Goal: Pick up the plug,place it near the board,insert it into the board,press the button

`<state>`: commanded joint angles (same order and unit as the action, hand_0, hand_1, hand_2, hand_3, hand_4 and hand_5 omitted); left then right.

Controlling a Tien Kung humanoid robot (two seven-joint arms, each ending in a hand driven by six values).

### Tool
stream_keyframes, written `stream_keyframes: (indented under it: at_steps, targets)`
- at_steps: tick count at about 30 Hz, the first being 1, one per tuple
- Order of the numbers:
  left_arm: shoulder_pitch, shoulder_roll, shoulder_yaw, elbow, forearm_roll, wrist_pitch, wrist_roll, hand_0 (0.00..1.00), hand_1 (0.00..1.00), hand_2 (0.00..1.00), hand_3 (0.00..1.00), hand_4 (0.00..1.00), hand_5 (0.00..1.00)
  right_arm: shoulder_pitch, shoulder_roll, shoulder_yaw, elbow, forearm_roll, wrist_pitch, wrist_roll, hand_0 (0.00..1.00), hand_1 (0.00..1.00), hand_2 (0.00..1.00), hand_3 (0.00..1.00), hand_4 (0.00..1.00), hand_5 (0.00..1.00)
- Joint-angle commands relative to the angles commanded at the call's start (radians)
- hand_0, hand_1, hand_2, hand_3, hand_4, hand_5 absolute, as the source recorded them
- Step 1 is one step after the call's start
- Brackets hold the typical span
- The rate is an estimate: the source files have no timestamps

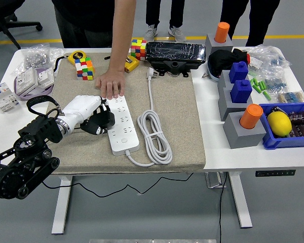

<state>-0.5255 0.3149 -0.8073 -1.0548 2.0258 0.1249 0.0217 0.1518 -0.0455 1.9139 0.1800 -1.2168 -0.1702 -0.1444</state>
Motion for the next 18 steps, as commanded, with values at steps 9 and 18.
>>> stream_keyframes:
  at_steps: [9, 18]
  targets:
    - [-0.006, 0.000, -0.001, 0.008, 0.001, 0.000, -0.001, 0.225, 0.270, 0.378, 0.506, 0.804, 0.002, 0.003, -0.001, -0.005, 0.000, 0.005, 0.001, 0.002, 0.804, 0.751, 0.746, 0.788, 0.998, 0.998]
    - [-0.011, 0.005, 0.013, 0.009, -0.003, -0.007, -0.001, 0.226, 0.272, 0.379, 0.506, 0.802, 0.002, 0.004, -0.002, -0.004, 0.000, 0.004, 0.001, 0.002, 0.804, 0.751, 0.746, 0.788, 0.998, 0.998]
